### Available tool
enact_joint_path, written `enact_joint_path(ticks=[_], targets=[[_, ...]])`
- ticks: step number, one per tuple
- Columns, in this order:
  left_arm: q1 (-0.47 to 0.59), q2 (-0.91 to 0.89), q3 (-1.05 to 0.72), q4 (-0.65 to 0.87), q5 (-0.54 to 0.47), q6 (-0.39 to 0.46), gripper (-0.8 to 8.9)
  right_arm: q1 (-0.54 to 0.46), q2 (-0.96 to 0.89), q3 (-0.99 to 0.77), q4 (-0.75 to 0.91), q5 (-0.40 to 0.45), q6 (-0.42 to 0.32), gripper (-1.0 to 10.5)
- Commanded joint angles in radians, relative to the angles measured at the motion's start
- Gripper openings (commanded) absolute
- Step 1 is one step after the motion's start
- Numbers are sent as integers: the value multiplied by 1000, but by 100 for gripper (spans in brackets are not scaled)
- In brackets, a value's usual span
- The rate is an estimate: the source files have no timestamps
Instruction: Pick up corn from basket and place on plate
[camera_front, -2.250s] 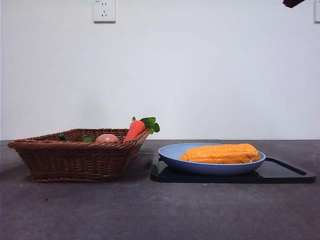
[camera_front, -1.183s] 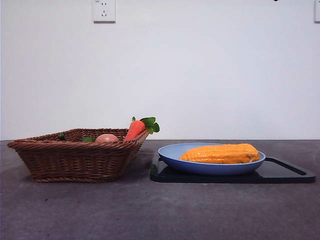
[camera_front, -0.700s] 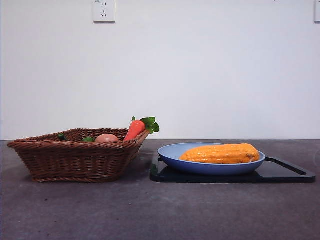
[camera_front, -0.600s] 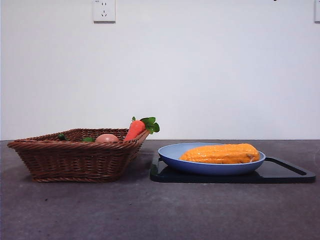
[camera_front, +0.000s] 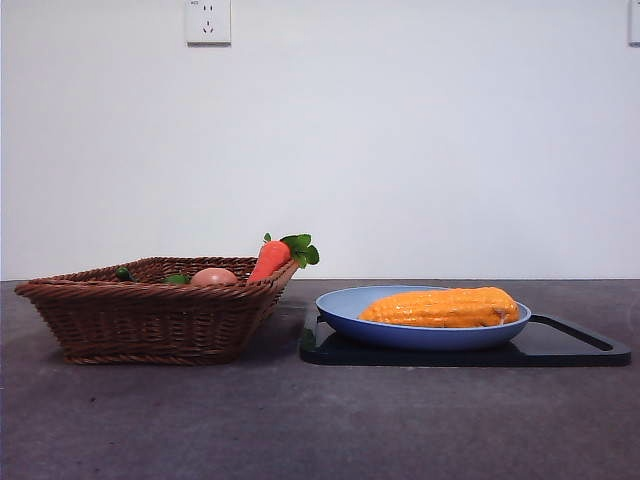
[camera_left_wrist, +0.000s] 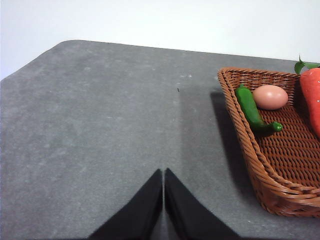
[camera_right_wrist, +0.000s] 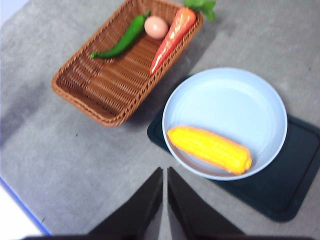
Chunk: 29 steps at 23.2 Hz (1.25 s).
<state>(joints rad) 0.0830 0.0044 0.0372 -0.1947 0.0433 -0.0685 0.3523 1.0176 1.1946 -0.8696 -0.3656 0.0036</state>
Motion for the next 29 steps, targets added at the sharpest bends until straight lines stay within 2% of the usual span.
enact_joint_path(ticks=[1, 4, 6, 9, 11, 14, 18, 20, 25, 29], targets=[[3, -2, -21, -16, 0, -4, 8, 3, 6, 18, 26, 0, -8, 2], [3, -2, -21, -16, 0, -4, 8, 3, 6, 18, 31, 0, -13, 2], [3, -2, -21, -16, 0, -3, 8, -16, 2, 18, 54, 4, -55, 2], [3, -2, -21, -16, 0, -4, 8, -104, -36, 9, 185, 25, -113, 2], [3, -2, -21, -16, 0, -4, 8, -174, -93, -32, 271, 13, -111, 2], [3, -2, -21, -16, 0, -4, 8, -283, -233, -201, 433, -27, -101, 2], [3, -2, -21, -16, 0, -3, 8, -380, -454, -480, 650, -23, -93, 2], [3, -2, -21, -16, 0, -3, 8, -399, -530, -573, 715, -5, -94, 2], [3, -2, -21, -16, 0, -4, 8, -410, -721, -790, 828, 123, -94, 2], [3, -2, -21, -16, 0, -4, 8, -409, -837, -911, 839, 138, -93, 2]])
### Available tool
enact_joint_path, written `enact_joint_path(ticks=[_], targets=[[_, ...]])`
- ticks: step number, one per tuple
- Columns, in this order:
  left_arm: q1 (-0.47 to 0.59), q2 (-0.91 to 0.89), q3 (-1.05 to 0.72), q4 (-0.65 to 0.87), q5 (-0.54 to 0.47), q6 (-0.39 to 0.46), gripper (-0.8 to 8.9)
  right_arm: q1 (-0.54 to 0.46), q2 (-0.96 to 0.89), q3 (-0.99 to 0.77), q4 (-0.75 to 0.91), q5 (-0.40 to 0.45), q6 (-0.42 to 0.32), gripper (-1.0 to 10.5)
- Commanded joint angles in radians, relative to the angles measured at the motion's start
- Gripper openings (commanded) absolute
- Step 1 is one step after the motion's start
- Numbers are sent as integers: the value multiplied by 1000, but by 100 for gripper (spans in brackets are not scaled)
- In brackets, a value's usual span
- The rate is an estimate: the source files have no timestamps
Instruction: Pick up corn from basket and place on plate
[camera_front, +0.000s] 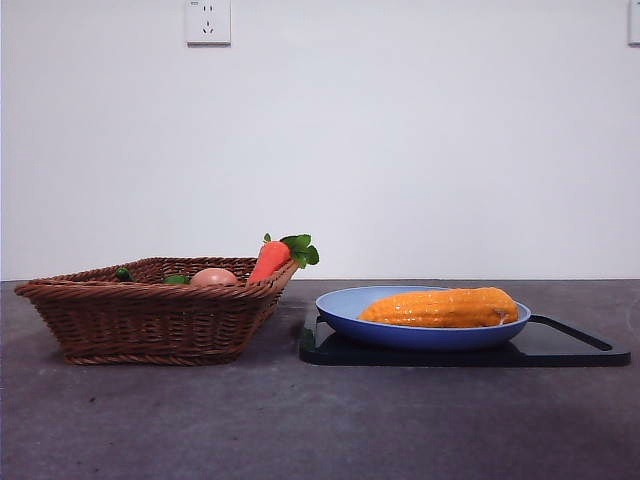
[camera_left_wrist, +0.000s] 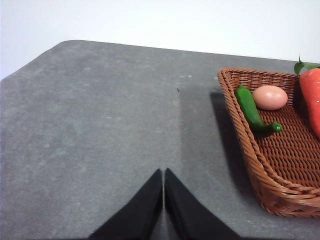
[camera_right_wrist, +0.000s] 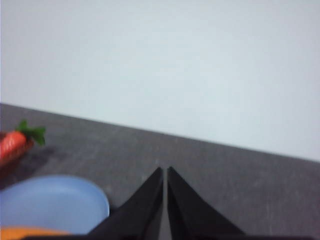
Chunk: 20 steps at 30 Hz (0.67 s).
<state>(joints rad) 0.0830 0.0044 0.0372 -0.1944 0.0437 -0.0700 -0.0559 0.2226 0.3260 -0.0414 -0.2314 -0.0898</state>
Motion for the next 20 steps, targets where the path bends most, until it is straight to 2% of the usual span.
enact_joint_path(ticks=[1, 10, 20], targets=[[3, -2, -21, -16, 0, -2, 8, 2, -66, -67, 11, 4, 0, 2], [3, -2, -21, -16, 0, -2, 8, 8, -192, -224, 12, 5, 11, 2], [3, -2, -21, -16, 0, -2, 8, 8, -219, -311, 8, 4, 12, 2]])
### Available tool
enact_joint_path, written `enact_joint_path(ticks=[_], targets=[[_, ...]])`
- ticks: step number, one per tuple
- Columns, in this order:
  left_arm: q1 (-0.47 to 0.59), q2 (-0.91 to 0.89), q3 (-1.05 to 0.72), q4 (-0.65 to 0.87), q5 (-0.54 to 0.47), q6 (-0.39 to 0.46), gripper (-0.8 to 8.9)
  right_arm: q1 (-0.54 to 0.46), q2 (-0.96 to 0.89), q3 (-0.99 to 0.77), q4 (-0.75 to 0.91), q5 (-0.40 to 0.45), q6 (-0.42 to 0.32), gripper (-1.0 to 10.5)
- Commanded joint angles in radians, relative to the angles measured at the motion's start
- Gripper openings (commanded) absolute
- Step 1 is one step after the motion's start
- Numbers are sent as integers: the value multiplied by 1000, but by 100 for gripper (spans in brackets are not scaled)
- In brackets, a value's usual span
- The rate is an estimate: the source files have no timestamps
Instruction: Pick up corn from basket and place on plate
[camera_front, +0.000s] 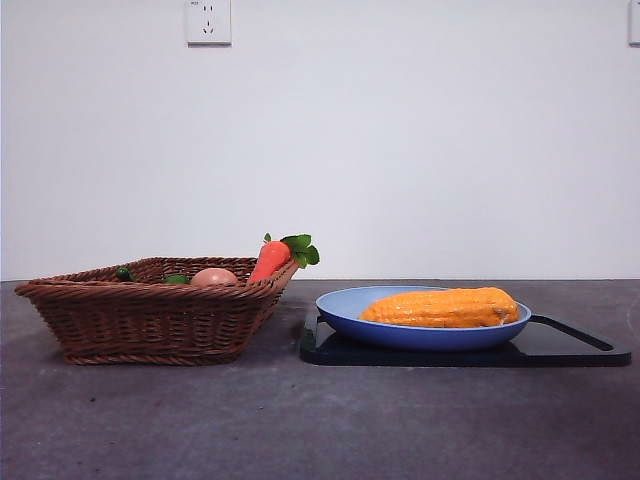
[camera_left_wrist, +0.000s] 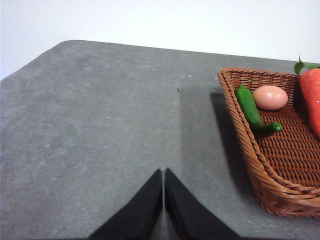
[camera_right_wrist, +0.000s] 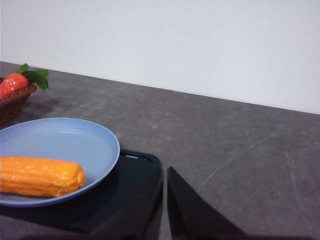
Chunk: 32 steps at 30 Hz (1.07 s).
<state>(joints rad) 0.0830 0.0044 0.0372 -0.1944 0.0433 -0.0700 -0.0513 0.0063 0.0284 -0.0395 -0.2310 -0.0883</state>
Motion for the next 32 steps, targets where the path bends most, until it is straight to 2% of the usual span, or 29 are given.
enact_joint_path(ticks=[1, 11, 32], targets=[[3, -2, -21, -16, 0, -2, 8, 3, -3, -17, 2, 4, 11, 2], [3, -2, -21, -16, 0, -2, 8, 3, -3, -19, -125, 4, 11, 2], [3, -2, -21, -16, 0, -2, 8, 3, -3, -18, -119, 4, 10, 2]])
